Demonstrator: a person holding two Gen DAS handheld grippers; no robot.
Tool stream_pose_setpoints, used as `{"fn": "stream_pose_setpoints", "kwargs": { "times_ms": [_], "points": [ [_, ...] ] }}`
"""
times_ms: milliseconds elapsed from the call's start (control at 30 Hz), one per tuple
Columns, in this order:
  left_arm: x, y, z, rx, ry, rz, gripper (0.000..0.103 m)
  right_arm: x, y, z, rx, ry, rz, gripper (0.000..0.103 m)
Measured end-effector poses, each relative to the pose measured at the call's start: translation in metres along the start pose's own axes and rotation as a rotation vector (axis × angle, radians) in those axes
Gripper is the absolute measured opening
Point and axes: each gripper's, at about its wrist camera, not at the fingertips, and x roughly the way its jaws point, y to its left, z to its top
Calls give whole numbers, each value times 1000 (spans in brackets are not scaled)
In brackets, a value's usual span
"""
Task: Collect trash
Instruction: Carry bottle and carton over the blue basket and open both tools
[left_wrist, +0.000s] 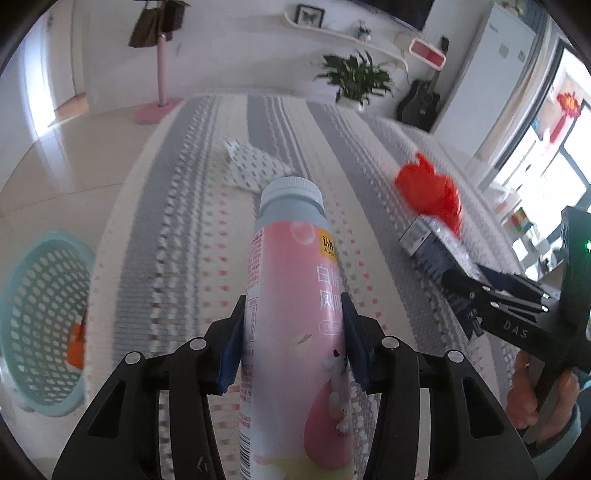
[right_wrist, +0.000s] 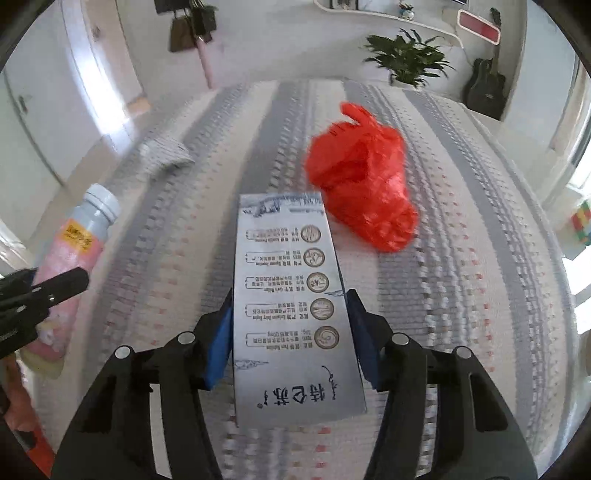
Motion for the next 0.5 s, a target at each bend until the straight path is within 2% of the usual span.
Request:
{"fn": "stream_pose_setpoints", "kwargs": {
  "times_ms": [267,500],
  "points": [
    [-67,53,16,-119,-157,20,46,-41,75,24,-136,-130,83,50],
    [-133,125,26,-260,-270,68,46,-69,171,56,-232,-207,217,50]
  ]
}}
